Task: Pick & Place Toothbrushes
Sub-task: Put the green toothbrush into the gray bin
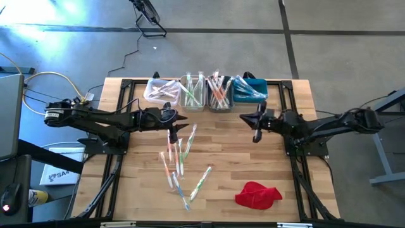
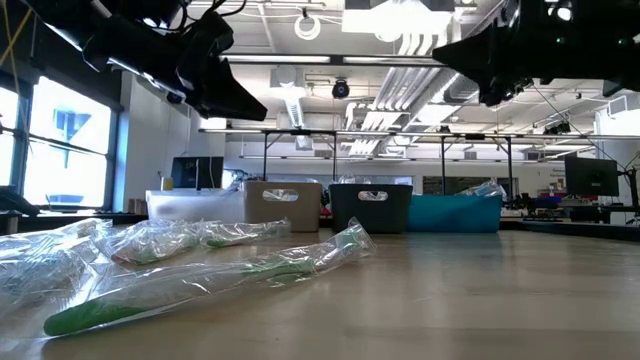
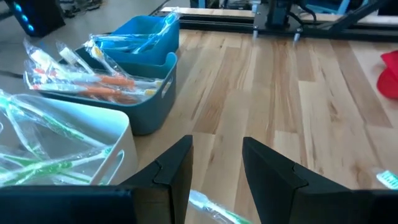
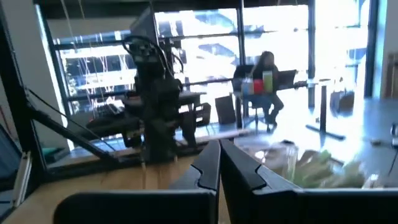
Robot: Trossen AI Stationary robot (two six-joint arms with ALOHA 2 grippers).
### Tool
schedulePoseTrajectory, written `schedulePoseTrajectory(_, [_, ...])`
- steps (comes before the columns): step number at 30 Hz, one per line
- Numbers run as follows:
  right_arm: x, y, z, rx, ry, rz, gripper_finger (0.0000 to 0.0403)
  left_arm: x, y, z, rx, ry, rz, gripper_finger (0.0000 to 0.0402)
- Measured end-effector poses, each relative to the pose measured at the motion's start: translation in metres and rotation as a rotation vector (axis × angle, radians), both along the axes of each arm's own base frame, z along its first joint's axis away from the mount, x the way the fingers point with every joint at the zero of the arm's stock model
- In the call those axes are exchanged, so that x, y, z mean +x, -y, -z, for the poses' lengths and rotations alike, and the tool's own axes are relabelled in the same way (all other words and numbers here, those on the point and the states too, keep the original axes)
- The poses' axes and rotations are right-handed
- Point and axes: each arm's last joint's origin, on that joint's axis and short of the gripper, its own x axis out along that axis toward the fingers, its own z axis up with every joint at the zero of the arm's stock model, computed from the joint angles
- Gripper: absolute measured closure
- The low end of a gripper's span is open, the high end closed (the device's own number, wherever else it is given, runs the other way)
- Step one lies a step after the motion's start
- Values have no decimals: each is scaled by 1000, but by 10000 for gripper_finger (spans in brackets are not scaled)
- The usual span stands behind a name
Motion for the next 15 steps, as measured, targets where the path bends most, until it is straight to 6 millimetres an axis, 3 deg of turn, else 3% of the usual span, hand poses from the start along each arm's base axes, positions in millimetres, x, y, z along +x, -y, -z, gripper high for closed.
schedulePoseTrajectory(7, [-10,3,-7,-110,30,-23,399,0,0,-1,-58,32,-19,265])
schedulePoseTrajectory(15, [-10,12,-4,-156,-19,27,399,1,0,-2,-241,92,-78,265])
